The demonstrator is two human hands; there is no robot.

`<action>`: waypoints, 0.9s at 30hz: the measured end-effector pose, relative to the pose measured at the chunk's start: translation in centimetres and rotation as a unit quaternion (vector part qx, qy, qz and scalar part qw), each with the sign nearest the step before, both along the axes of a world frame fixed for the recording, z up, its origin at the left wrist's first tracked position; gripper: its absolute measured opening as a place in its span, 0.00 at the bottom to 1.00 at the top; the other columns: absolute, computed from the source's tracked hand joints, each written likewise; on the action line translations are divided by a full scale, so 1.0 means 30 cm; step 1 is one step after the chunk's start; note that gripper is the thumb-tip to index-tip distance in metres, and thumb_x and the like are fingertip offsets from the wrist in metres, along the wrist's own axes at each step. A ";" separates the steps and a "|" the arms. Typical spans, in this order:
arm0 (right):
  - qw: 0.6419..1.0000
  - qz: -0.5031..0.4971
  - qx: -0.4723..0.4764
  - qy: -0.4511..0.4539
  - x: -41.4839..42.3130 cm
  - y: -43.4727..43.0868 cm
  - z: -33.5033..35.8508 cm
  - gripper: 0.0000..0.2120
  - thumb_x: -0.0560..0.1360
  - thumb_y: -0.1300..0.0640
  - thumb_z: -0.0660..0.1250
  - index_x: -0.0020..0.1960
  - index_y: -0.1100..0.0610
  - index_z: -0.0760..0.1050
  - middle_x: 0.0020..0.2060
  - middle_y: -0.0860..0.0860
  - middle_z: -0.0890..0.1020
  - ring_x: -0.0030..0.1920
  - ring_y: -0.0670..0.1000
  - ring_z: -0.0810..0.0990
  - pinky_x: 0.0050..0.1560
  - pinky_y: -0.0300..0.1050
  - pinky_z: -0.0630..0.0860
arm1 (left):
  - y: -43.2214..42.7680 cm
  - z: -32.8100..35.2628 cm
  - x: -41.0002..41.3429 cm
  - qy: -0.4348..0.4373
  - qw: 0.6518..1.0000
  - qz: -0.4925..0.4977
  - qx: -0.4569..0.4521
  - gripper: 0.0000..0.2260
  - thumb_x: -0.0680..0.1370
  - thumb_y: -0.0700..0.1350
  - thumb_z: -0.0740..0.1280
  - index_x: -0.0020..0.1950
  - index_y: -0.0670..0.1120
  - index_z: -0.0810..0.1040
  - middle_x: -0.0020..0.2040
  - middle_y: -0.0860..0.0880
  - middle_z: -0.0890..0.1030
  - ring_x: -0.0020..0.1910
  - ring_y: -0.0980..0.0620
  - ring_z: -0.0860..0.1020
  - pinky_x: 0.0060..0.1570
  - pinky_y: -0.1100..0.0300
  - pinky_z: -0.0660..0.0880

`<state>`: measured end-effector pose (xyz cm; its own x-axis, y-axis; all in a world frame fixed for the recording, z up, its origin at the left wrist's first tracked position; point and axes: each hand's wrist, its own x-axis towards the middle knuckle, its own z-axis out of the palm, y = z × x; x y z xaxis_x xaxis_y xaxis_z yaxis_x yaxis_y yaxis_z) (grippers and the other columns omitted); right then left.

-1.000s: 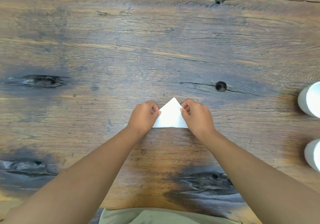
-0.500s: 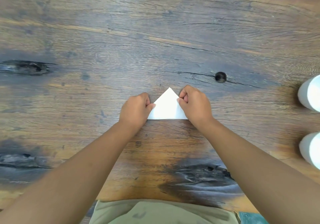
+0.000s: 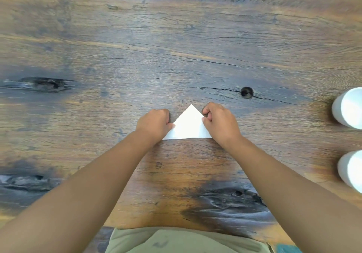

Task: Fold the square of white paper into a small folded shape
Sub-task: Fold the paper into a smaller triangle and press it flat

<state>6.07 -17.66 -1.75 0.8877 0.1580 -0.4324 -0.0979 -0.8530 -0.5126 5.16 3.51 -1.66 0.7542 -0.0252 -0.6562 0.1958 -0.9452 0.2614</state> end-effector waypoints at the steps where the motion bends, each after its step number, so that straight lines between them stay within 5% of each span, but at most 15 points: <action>1: 1.000 0.018 -0.005 -0.013 -0.014 -0.003 0.008 0.07 0.76 0.58 0.67 0.53 0.54 0.75 0.45 0.49 0.77 0.48 0.52 0.77 0.44 0.47 0.73 | 0.001 0.007 0.001 -0.004 1.000 -0.014 0.002 0.12 0.78 0.50 0.68 0.41 0.48 0.68 0.43 0.47 0.79 0.45 0.43 0.77 0.39 0.54 0.70; 5: 0.992 0.101 -0.035 -0.071 -0.087 -0.012 0.022 0.18 0.75 0.56 0.69 0.64 0.56 0.73 0.58 0.52 0.74 0.60 0.54 0.72 0.60 0.50 0.71 | -0.003 0.022 -0.009 -0.092 0.988 -0.118 -0.033 0.10 0.77 0.47 0.70 0.53 0.46 0.72 0.56 0.46 0.74 0.57 0.44 0.73 0.52 0.50 0.72; 10: 0.976 0.188 -0.073 -0.087 -0.138 -0.012 -0.006 0.33 0.72 0.56 0.72 0.74 0.57 0.63 0.74 0.53 0.65 0.75 0.55 0.60 0.74 0.54 0.63 | -0.013 -0.011 -0.008 -0.143 0.939 -0.314 -0.016 0.35 0.76 0.56 0.69 0.78 0.49 0.57 0.81 0.51 0.52 0.75 0.46 0.56 0.67 0.47 0.64; 14: 0.970 0.217 -0.092 -0.066 -0.134 -0.018 -0.030 0.36 0.75 0.55 0.70 0.78 0.56 0.56 0.79 0.50 0.56 0.79 0.53 0.51 0.77 0.55 0.56 | -0.007 -0.042 0.015 -0.130 0.919 -0.371 0.002 0.41 0.77 0.60 0.67 0.81 0.51 0.47 0.82 0.54 0.43 0.79 0.46 0.48 0.73 0.44 0.56; 27: 0.957 0.261 -0.113 -0.054 -0.110 -0.022 -0.046 0.37 0.79 0.51 0.65 0.80 0.54 0.48 0.80 0.48 0.50 0.79 0.51 0.45 0.77 0.52 0.46 | 0.019 -0.094 0.018 -0.119 0.912 -0.391 0.011 0.42 0.78 0.63 0.62 0.81 0.53 0.38 0.81 0.55 0.40 0.80 0.48 0.41 0.76 0.40 0.47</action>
<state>2.78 -18.31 -3.13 0.7548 0.5049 -0.4187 0.4146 -0.8619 -0.2920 5.71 4.07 -4.48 0.6322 -0.6065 -0.4821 -0.6013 -0.7765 0.1885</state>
